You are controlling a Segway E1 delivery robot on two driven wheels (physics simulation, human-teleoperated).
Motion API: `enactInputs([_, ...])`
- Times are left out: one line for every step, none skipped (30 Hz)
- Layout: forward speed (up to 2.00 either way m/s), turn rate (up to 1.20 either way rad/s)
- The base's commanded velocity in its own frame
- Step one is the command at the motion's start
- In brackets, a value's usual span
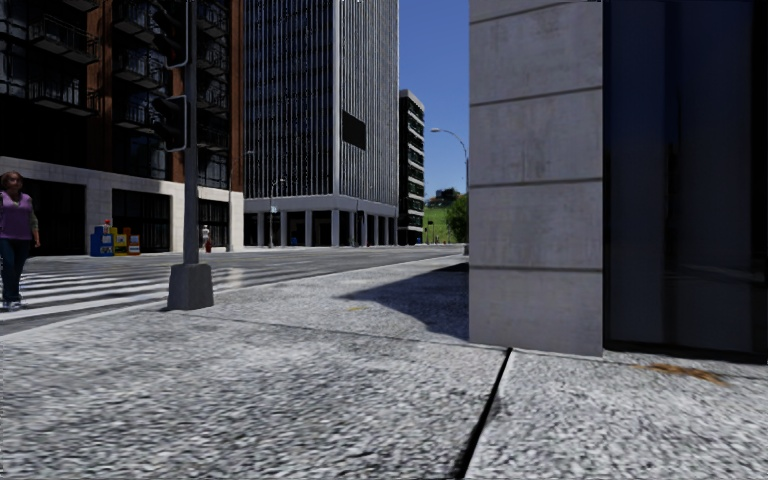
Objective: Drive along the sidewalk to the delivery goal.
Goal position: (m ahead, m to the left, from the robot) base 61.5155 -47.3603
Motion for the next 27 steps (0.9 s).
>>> enactInputs([2.0,0.0])
enactInputs([2.0,0.0])
enactInputs([2.0,0.0])
enactInputs([2.0,0.0])
enactInputs([2.0,0.0])
enactInputs([2.0,0.0])
enactInputs([2.0,0.0])
enactInputs([2.0,0.0])
enactInputs([2.0,0.0])
enactInputs([2.0,0.0])
enactInputs([2.0,0.0])
enactInputs([2.0,0.0])
enactInputs([2.0,0.0])
enactInputs([2.0,0.0])
enactInputs([2.0,0.0])
enactInputs([2.0,0.0])
enactInputs([2.0,0.0])
enactInputs([2.0,0.0])
enactInputs([2.0,0.0])
enactInputs([2.0,0.0])
enactInputs([2.0,0.0])
enactInputs([2.0,0.0])
enactInputs([2.0,0.0])
enactInputs([2.0,0.0])
enactInputs([2.0,0.0])
enactInputs([2.0,0.0])
enactInputs([2.0,0.0])
